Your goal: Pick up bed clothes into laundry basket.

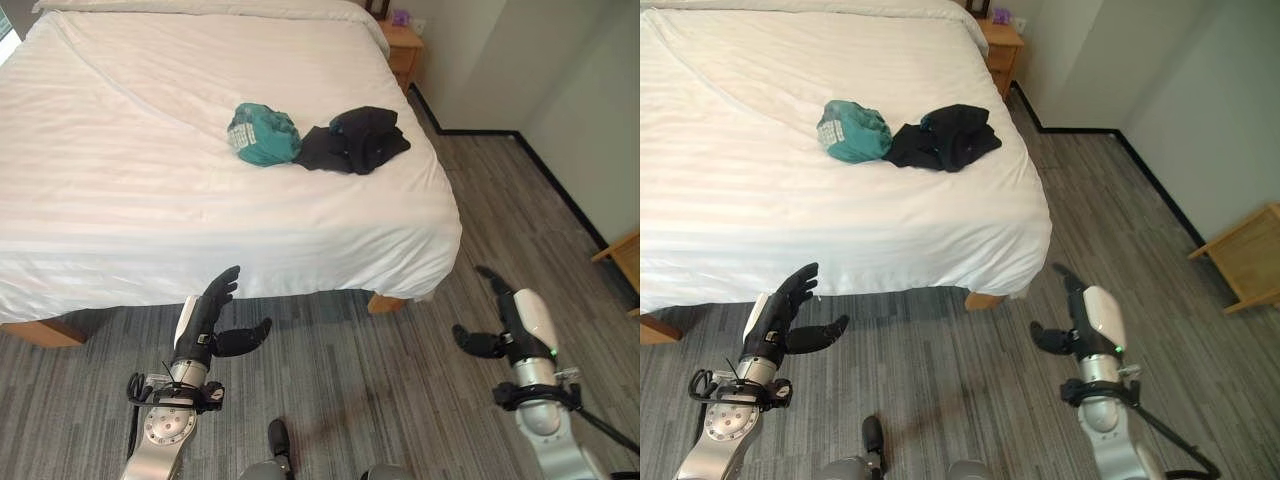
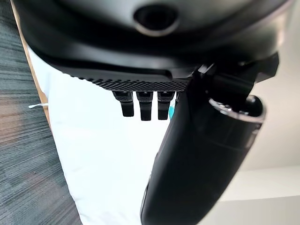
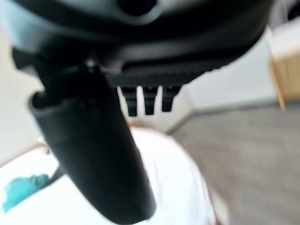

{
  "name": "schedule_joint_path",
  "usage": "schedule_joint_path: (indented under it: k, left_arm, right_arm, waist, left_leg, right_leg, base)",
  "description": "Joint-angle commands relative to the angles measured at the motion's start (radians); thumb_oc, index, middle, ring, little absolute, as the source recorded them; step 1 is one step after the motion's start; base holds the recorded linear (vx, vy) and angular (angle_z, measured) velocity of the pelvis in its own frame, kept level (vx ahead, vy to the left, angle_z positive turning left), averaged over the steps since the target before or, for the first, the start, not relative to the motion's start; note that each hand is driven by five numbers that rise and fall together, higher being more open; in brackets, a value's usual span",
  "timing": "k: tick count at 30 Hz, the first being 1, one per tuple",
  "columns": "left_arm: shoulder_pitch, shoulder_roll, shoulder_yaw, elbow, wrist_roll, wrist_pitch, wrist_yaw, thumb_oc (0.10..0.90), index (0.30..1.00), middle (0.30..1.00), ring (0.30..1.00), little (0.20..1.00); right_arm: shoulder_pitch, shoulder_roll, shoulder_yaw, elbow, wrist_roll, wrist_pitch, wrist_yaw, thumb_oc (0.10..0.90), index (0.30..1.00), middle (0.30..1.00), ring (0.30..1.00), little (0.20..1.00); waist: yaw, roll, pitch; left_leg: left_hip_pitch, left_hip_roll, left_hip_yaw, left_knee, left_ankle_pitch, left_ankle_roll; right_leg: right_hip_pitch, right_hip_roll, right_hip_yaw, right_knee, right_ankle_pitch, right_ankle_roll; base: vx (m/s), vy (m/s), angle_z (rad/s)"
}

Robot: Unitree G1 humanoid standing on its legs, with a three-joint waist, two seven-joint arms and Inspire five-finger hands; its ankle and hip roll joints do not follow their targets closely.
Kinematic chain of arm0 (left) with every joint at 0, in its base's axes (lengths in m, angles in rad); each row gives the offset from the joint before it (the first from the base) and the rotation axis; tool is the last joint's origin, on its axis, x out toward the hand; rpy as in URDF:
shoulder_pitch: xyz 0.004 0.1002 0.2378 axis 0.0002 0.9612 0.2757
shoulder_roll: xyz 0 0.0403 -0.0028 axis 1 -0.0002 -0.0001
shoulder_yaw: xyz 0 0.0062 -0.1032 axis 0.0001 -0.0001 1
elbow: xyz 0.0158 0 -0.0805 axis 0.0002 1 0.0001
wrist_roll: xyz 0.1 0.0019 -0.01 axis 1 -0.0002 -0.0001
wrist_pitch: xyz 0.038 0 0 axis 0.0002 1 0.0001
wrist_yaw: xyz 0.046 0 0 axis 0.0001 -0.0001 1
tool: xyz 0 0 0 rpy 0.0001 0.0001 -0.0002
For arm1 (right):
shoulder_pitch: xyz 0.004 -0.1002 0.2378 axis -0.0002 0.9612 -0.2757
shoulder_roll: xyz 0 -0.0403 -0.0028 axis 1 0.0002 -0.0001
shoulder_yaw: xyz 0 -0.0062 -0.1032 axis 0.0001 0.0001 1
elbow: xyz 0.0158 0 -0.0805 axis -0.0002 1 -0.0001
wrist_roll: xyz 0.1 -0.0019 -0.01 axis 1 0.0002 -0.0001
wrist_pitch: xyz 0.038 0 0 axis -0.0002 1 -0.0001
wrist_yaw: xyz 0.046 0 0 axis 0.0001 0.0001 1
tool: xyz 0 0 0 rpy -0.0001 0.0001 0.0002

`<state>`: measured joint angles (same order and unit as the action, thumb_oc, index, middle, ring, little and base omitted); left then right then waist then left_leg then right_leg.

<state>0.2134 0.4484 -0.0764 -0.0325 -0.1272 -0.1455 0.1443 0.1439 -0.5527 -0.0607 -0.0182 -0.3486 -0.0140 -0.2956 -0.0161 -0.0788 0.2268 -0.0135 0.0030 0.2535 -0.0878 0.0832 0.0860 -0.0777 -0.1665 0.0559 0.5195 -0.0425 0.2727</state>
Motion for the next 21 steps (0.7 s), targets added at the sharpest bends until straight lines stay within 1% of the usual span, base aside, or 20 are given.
schedule_joint_path:
  k: [1,2,3,4,5,7,8,9,10,11,12,13,14,15,16,17,18,19,20,21]
  left_arm:
    - [-0.009,0.017,0.049,-0.102,-0.007,-0.073,0.034,0.800,0.900,0.900,0.900,0.900]
    - [-0.007,0.007,0.054,-0.104,-0.011,-0.074,0.026,0.800,0.900,0.900,0.900,0.900]
    - [-0.007,0.006,0.054,-0.105,-0.012,-0.073,0.025,0.800,0.900,0.900,0.900,0.900]
    - [-0.004,0.000,0.057,-0.104,-0.010,-0.072,0.019,0.800,0.900,0.900,0.900,0.900]
    - [-0.001,-0.014,0.058,-0.097,-0.005,-0.073,0.006,0.800,0.900,0.900,0.900,0.900]
    - [-0.013,-0.023,0.061,-0.084,0.005,-0.070,-0.001,0.800,0.900,0.900,0.900,0.900]
    - [-0.020,-0.023,0.064,-0.076,0.014,-0.072,-0.002,0.800,0.900,0.900,0.900,0.900]
    - [-0.021,-0.023,0.063,-0.075,0.014,-0.072,-0.002,0.800,0.900,0.900,0.900,0.900]
    - [-0.024,-0.022,0.075,-0.068,0.026,-0.078,-0.009,0.800,0.900,0.900,0.900,0.900]
    - [-0.021,-0.025,0.079,-0.065,0.030,-0.081,-0.007,0.800,0.900,0.900,0.900,0.900]
    - [-0.018,-0.029,0.082,-0.063,0.029,-0.082,-0.007,0.800,0.900,0.900,0.900,0.900]
    - [-0.017,-0.029,0.082,-0.063,0.029,-0.082,-0.007,0.800,0.900,0.900,0.900,0.900]
    - [-0.020,-0.035,0.088,-0.063,0.032,-0.082,-0.008,0.800,0.900,0.900,0.900,0.900]
    - [-0.005,-0.048,0.094,-0.063,0.034,-0.085,-0.009,0.800,0.900,0.900,0.900,0.900]
    - [0.002,-0.054,0.097,-0.069,0.039,-0.087,-0.008,0.800,0.900,0.900,0.900,0.900]
    - [0.007,-0.063,0.092,-0.070,0.038,-0.089,-0.009,0.800,0.900,0.900,0.900,0.900]
    - [0.009,-0.071,0.086,-0.069,0.027,-0.090,-0.011,0.800,0.900,0.900,0.900,0.900]
    - [0.008,-0.072,0.086,-0.069,0.027,-0.090,-0.011,0.800,0.900,0.900,0.900,0.900]
    - [0.004,-0.084,0.070,-0.079,-0.014,-0.093,-0.018,0.800,0.900,0.900,0.900,0.900]
    - [0.003,-0.083,0.070,-0.079,-0.014,-0.093,-0.018,0.800,0.900,0.900,0.900,0.900]
  right_arm:
    - [-0.154,-0.060,-0.073,-0.087,-0.028,-0.059,-0.098,0.800,0.900,0.900,0.900,0.900]
    - [-0.160,-0.062,-0.077,-0.118,-0.028,-0.068,-0.092,0.800,0.900,0.900,0.900,0.900]
    - [-0.158,-0.061,-0.079,-0.121,-0.028,-0.067,-0.090,0.800,0.900,0.900,0.900,0.900]
    - [-0.153,-0.057,-0.083,-0.138,-0.023,-0.073,-0.086,0.800,0.900,0.900,0.900,0.900]
    - [-0.129,-0.044,-0.097,-0.172,-0.024,-0.080,-0.078,0.800,0.900,0.900,0.900,0.900]
    - [-0.094,-0.014,-0.105,-0.197,-0.032,-0.084,-0.072,0.800,0.900,0.900,0.900,0.900]
    - [-0.081,-0.001,-0.103,-0.200,-0.038,-0.085,-0.069,0.800,0.900,0.900,0.900,0.900]
    - [-0.080,0.000,-0.103,-0.201,-0.039,-0.085,-0.068,0.800,0.900,0.900,0.900,0.900]
    - [-0.051,0.014,-0.097,-0.199,-0.060,-0.084,-0.059,0.800,0.900,0.900,0.900,0.900]
    - [-0.044,0.018,-0.092,-0.195,-0.067,-0.085,-0.055,0.800,0.900,0.900,0.900,0.900]
    - [-0.036,0.019,-0.092,-0.193,-0.073,-0.084,-0.051,0.800,0.900,0.900,0.900,0.900]
    - [-0.035,0.019,-0.091,-0.193,-0.074,-0.084,-0.051,0.800,0.900,0.900,0.900,0.900]
    - [-0.031,0.019,-0.092,-0.188,-0.077,-0.085,-0.047,0.800,0.900,0.900,0.900,0.900]
    - [-0.028,0.017,-0.090,-0.183,-0.075,-0.089,-0.037,0.800,0.900,0.900,0.900,0.900]
    - [-0.029,0.014,-0.092,-0.182,-0.072,-0.090,-0.035,0.800,0.900,0.900,0.900,0.900]
    - [-0.027,0.000,-0.095,-0.181,-0.066,-0.095,-0.034,0.800,0.900,0.900,0.900,0.900]
    - [-0.030,-0.013,-0.096,-0.180,-0.060,-0.095,-0.032,0.800,0.900,0.900,0.900,0.900]
    - [-0.031,-0.014,-0.097,-0.179,-0.059,-0.095,-0.032,0.800,0.900,0.900,0.900,0.900]
    - [-0.037,-0.046,-0.109,-0.179,-0.048,-0.096,-0.038,0.800,0.900,0.900,0.900,0.900]
    - [-0.038,-0.046,-0.109,-0.179,-0.047,-0.096,-0.038,0.800,0.900,0.900,0.900,0.900]
  waist:
    - [0.033,0.010,-0.030]
    - [0.031,0.010,-0.026]
    - [0.028,0.013,-0.025]
    - [0.024,0.013,-0.022]
    - [0.008,0.013,-0.012]
    - [-0.009,0.020,0.003]
    - [-0.019,0.026,0.012]
    - [-0.019,0.029,0.011]
    - [-0.034,0.040,0.019]
    - [-0.038,0.043,0.020]
    - [-0.043,0.045,0.019]
    - [-0.044,0.045,0.020]
    - [-0.048,0.044,0.012]
    - [-0.054,0.057,0.001]
    - [-0.056,0.068,-0.005]
    - [-0.059,0.091,-0.004]
    - [-0.056,0.101,0.005]
    - [-0.060,0.099,0.004]
    - [-0.048,0.103,0.037]
    - [-0.052,0.101,0.036]
  left_leg:
    - [0.041,0.111,-0.030,0.000,-0.080,-0.109]
    - [0.066,0.104,-0.029,0.000,-0.104,-0.111]
    - [0.069,0.106,-0.034,0.000,-0.108,-0.113]
    - [0.078,0.100,-0.035,0.000,-0.116,-0.114]
    - [0.105,0.090,-0.050,0.000,-0.140,-0.119]
    - [0.138,0.091,-0.067,0.000,-0.170,-0.129]
    - [0.155,0.100,-0.072,0.000,-0.180,-0.138]
    - [0.154,0.103,-0.071,0.000,-0.183,-0.138]
    - [0.184,0.114,-0.077,0.000,-0.202,-0.150]
    - [0.198,0.115,-0.078,0.000,-0.209,-0.153]
    - [0.212,0.116,-0.081,0.000,-0.217,-0.155]
    - [0.213,0.117,-0.082,0.000,-0.218,-0.155]
    - [0.230,0.114,-0.085,0.000,-0.235,-0.158]
    - [0.262,0.122,-0.086,0.000,-0.245,-0.169]
    - [0.276,0.131,-0.086,0.000,-0.231,-0.175]
    - [0.277,0.154,-0.091,0.060,-0.204,-0.185]
    - [0.238,0.166,-0.102,0.157,-0.174,-0.193]
    - [0.226,0.164,-0.108,0.166,-0.173,-0.194]
    - [0.113,0.166,-0.155,0.407,-0.074,-0.216]
    - [0.102,0.163,-0.160,0.415,-0.072,-0.216]
  right_leg:
    - [0.065,-0.045,-0.142,-0.185,0.155,-0.046]
    - [0.032,-0.041,-0.186,-0.272,0.111,-0.066]
    - [0.040,-0.039,-0.192,-0.278,0.108,-0.068]
    - [0.026,-0.028,-0.197,-0.331,0.080,-0.075]
    - [-0.001,-0.004,-0.186,-0.464,0.071,-0.083]
    - [-0.045,-0.001,-0.175,-0.593,0.113,-0.071]
    - [-0.082,-0.005,-0.166,-0.607,0.124,-0.061]
    - [-0.082,-0.002,-0.167,-0.607,0.122,-0.060]
    - [-0.135,-0.008,-0.156,-0.607,0.128,-0.048]
    - [-0.143,-0.009,-0.156,-0.607,0.137,-0.047]
    - [-0.138,-0.010,-0.158,-0.607,0.150,-0.048]
    - [-0.136,-0.010,-0.159,-0.607,0.150,-0.047]
    - [-0.124,-0.016,-0.159,-0.607,0.161,-0.051]
    - [-0.100,-0.018,-0.176,-0.607,0.177,-0.060]
    - [-0.090,-0.014,-0.174,-0.607,0.173,-0.068]
    - [-0.058,0.005,-0.170,-0.607,0.154,-0.081]
    - [-0.026,0.010,-0.173,-0.607,0.136,-0.099]
    - [-0.030,0.006,-0.176,-0.607,0.140,-0.101]
    - [0.032,0.009,-0.184,-0.607,0.104,-0.140]
    - [0.028,0.005,-0.188,-0.607,0.108,-0.141]
  base:
    - [0.28,0.037,-0.33]
    - [0.22,0.025,-0.23]
    - [0.29,0.034,0.06]
    - [0.31,-0.027,0.21]
    - [0.40,-0.054,0.18]
    - [0.36,-0.107,0.23]
    - [0.20,-0.084,0.41]
    - [0.31,-0.177,0.69]
    - [0.31,-0.193,0.61]
    - [0.41,-0.277,0.69]
    - [0.21,-0.148,0.53]
    - [0.24,-0.191,0.44]
    - [0.36,-0.282,0.31]
    - [0.48,-0.378,0.21]
    - [0.49,-0.383,0.14]
    - [0.35,-0.302,-0.01]
    - [0.21,-0.217,0.03]
    - [0.20,-0.325,-0.08]
    - [0.10,-0.234,-0.10]
    - [0.18,-0.315,0.04]
